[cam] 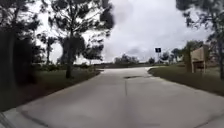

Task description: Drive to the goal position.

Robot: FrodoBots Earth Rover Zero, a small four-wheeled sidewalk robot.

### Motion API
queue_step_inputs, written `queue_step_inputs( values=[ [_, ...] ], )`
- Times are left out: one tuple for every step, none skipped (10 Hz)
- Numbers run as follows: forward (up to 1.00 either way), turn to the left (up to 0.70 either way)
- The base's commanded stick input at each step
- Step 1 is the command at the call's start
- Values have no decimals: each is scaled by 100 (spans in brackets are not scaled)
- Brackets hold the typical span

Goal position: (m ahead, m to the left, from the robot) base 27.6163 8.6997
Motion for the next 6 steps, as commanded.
queue_step_inputs(
  values=[
    [85, 0],
    [85, 0],
    [85, 0],
    [85, 0],
    [85, 0],
    [85, 0]
  ],
)
